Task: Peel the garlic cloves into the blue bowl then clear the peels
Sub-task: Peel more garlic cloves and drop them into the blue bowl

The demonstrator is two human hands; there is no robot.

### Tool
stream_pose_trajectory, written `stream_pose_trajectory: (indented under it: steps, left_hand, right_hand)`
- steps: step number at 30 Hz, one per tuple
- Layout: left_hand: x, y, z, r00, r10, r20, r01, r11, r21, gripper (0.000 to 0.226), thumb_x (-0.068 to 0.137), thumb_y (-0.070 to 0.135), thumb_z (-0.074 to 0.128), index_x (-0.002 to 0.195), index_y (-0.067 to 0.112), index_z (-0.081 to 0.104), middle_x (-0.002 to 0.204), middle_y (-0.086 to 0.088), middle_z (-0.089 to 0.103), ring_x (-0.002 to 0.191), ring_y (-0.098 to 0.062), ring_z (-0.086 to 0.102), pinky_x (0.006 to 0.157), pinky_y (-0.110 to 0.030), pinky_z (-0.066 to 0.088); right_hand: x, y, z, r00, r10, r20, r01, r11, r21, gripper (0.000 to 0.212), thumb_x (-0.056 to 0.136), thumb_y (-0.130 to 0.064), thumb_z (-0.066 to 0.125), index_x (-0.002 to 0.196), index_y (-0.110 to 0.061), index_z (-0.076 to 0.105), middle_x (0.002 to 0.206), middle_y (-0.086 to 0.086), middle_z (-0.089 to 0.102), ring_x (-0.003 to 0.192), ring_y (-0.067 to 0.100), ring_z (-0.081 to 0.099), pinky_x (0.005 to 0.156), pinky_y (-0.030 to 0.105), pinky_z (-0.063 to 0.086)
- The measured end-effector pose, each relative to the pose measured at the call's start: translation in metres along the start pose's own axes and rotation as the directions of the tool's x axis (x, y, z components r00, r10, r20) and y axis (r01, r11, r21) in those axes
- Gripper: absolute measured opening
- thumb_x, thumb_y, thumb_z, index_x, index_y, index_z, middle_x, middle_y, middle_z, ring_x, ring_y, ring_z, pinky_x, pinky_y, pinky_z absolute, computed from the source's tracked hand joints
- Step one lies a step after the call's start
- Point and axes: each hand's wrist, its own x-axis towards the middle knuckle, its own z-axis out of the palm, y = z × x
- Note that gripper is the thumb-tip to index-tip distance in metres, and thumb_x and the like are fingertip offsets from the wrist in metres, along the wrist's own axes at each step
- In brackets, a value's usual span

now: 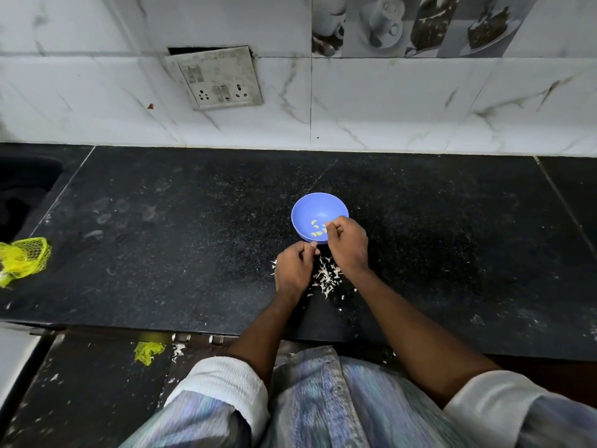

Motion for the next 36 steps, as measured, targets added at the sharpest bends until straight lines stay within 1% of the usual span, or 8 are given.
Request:
stream_pose_trajectory:
  steps: [3, 6, 10, 13, 15, 18, 21, 36]
  left_hand:
    - [0.004, -0.009, -0.007, 1.000, -0.014, -0.004, 0.014, 1.000, -0.007, 0.007, 0.090, 0.026, 0.075, 0.086, 0.031, 0.075, 0.076, 0.019, 0.073, 0.069, -0.003, 0.069, 0.068, -0.036, 0.060]
    - [0.008, -0.017, -0.015, 1.000, -0.017, -0.027, 0.017, 1.000, 0.005, 0.023, 0.091, 0.011, 0.070, 0.094, 0.034, 0.077, 0.081, 0.020, 0.075, 0.075, -0.002, 0.071, 0.072, -0.036, 0.061]
    - [0.013, -0.031, -0.027, 0.996, -0.047, -0.071, 0.043, 0.997, -0.060, 0.026, 0.100, 0.011, 0.060, 0.102, 0.030, 0.077, 0.084, 0.016, 0.076, 0.079, -0.004, 0.072, 0.079, -0.034, 0.060]
    - [0.017, -0.049, -0.038, 0.997, -0.055, -0.056, 0.049, 0.993, -0.107, 0.054, 0.083, -0.017, 0.046, 0.107, 0.021, 0.076, 0.097, 0.006, 0.076, 0.090, -0.012, 0.071, 0.090, -0.037, 0.059]
    - [0.018, -0.058, -0.044, 0.996, -0.071, -0.047, 0.065, 0.991, -0.118, 0.066, 0.071, -0.024, 0.037, 0.110, 0.013, 0.076, 0.107, -0.003, 0.075, 0.098, -0.019, 0.070, 0.096, -0.035, 0.057]
    - [0.014, -0.067, -0.054, 0.994, -0.094, -0.052, 0.092, 0.995, -0.044, 0.061, 0.076, -0.022, 0.041, 0.110, 0.014, 0.076, 0.107, 0.001, 0.074, 0.096, -0.014, 0.068, 0.096, -0.029, 0.055]
    - [0.009, -0.074, -0.062, 0.995, -0.076, -0.066, 0.078, 0.996, 0.033, 0.054, 0.081, -0.017, 0.050, 0.109, 0.021, 0.076, 0.103, 0.008, 0.071, 0.093, -0.011, 0.067, 0.093, -0.026, 0.054]
    - [0.019, -0.082, -0.066, 0.985, 0.061, 0.162, -0.120, 0.915, 0.384, 0.031, 0.082, 0.009, 0.070, 0.109, 0.023, 0.077, 0.106, -0.002, 0.067, 0.105, -0.027, 0.060, 0.094, -0.039, 0.051]
  right_hand:
    - [0.004, -0.003, 0.009, 0.998, 0.066, 0.004, -0.066, 0.998, -0.020, 0.011, 0.088, -0.009, 0.068, 0.087, -0.019, 0.071, 0.095, 0.001, 0.068, 0.086, 0.019, 0.066, 0.078, 0.033, 0.052]
    - [-0.002, -0.007, 0.015, 0.997, 0.076, -0.010, -0.076, 0.997, -0.001, 0.026, 0.090, -0.006, 0.068, 0.114, -0.012, 0.073, 0.104, 0.005, 0.069, 0.094, 0.023, 0.065, 0.084, 0.035, 0.049]
    - [-0.008, -0.016, 0.016, 0.995, -0.044, -0.094, 0.048, 0.998, 0.036, 0.015, 0.097, -0.022, 0.062, 0.087, -0.015, 0.069, 0.085, -0.002, 0.071, 0.079, 0.022, 0.065, 0.065, 0.033, 0.044]
    - [-0.015, -0.030, 0.030, 0.984, -0.147, 0.103, 0.144, 0.989, 0.034, 0.035, 0.098, -0.036, 0.057, 0.073, -0.013, 0.063, 0.058, -0.007, 0.056, 0.060, 0.020, 0.057, 0.060, 0.038, 0.046]
    - [-0.021, -0.036, 0.043, 0.927, -0.179, 0.330, 0.182, 0.983, 0.021, 0.018, 0.093, -0.022, 0.062, 0.078, -0.018, 0.070, 0.059, -0.015, 0.057, 0.065, 0.016, 0.062, 0.067, 0.039, 0.053]
    - [-0.031, -0.032, 0.064, 0.878, -0.101, 0.467, 0.178, 0.976, -0.124, 0.029, 0.079, -0.001, 0.060, 0.088, -0.024, 0.075, 0.081, -0.007, 0.071, 0.084, 0.023, 0.070, 0.077, 0.041, 0.058]
    - [-0.045, -0.023, 0.078, 0.899, 0.003, 0.437, 0.114, 0.964, -0.240, 0.026, 0.080, -0.003, 0.067, 0.093, -0.024, 0.074, 0.102, 0.004, 0.071, 0.096, 0.029, 0.069, 0.083, 0.040, 0.058]
    - [-0.045, -0.011, 0.092, 0.945, 0.056, 0.323, 0.013, 0.979, -0.206, 0.043, 0.075, 0.014, 0.057, 0.089, -0.021, 0.077, 0.086, -0.001, 0.072, 0.082, 0.023, 0.068, 0.077, 0.039, 0.057]
